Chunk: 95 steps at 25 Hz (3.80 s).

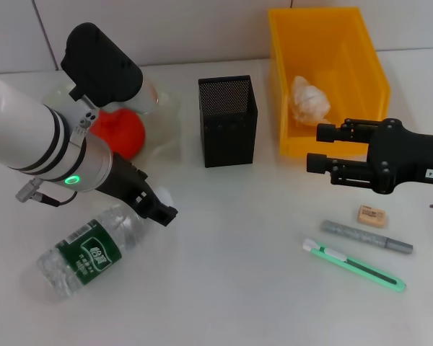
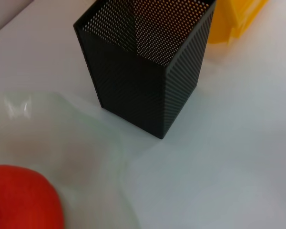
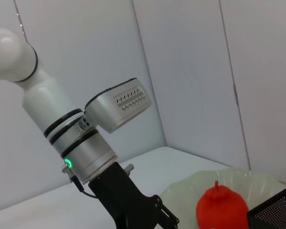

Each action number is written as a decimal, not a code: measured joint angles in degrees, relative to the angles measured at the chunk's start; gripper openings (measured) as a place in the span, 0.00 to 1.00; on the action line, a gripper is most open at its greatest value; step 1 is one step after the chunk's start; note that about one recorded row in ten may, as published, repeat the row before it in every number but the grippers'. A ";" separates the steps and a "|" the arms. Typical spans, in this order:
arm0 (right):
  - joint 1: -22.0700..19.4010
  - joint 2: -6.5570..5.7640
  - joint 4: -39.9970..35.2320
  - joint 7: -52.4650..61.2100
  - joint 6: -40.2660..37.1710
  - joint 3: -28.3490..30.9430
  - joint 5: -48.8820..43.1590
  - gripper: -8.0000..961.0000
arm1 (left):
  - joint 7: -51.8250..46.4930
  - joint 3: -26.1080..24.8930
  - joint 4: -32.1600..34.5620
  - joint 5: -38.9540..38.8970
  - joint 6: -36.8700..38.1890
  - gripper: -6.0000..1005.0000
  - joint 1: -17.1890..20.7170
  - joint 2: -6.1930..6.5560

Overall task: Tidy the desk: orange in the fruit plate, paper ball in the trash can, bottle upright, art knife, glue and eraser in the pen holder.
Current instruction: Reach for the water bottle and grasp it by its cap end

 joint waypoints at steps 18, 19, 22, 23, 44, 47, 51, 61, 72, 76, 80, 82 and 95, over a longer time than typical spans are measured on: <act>0.04 -0.07 0.71 -0.01 -0.01 0.02 0.00 0.67 | -0.01 1.30 -3.32 -0.22 -2.16 0.86 -1.20 -0.08; 0.04 -0.07 0.71 -0.01 -0.01 0.02 0.00 0.67 | -0.01 1.42 -3.47 -0.24 -2.27 0.86 -1.22 -0.09; 0.04 -0.09 0.71 -0.01 -0.01 0.02 0.00 0.67 | 0.00 1.70 -4.01 -0.27 -2.66 0.86 -1.32 -0.09; 0.03 -0.09 0.71 -0.01 -0.01 0.02 0.00 0.67 | 0.01 1.72 -4.12 -0.27 -2.72 0.86 -1.36 -0.09; 0.13 -0.07 0.79 -0.09 0.37 0.02 0.00 0.67 | -0.66 1.72 -5.87 -0.03 -4.06 0.86 -1.59 -0.09; 0.13 -0.02 0.79 -0.09 0.56 0.02 0.00 0.67 | -0.93 2.08 -5.90 -0.03 -3.93 0.86 -1.59 -0.08; 0.13 0.00 0.79 -0.09 0.60 0.02 0.00 0.67 | -1.40 2.72 -5.91 -0.04 -3.87 0.86 -1.59 -0.08; 0.12 0.00 0.86 -0.09 0.62 0.02 0.00 0.67 | -1.55 2.95 -5.91 -0.04 -3.99 0.71 -1.59 -0.08; 0.12 0.00 1.17 -0.37 0.61 -0.16 0.00 0.66 | -1.63 2.93 -5.91 -0.04 -4.06 0.52 -1.59 -0.09; 0.12 0.00 1.23 -0.52 0.61 -0.16 0.00 0.66 | -1.63 2.92 -5.89 -0.14 -4.04 0.49 -1.59 -0.09; 0.12 0.00 1.28 -0.54 0.61 -0.14 0.00 0.66 | -1.64 2.62 -5.84 -0.24 -3.78 0.47 -1.61 -0.09; 0.13 0.00 1.31 -0.57 0.61 -0.11 0.00 0.66 | -1.64 2.51 -5.84 -0.26 -3.75 0.46 -1.61 -0.09; 0.74 -0.16 2.29 -0.70 0.66 0.03 0.00 0.66 | -2.05 2.85 -5.18 -0.41 -2.46 0.45 -1.53 -0.09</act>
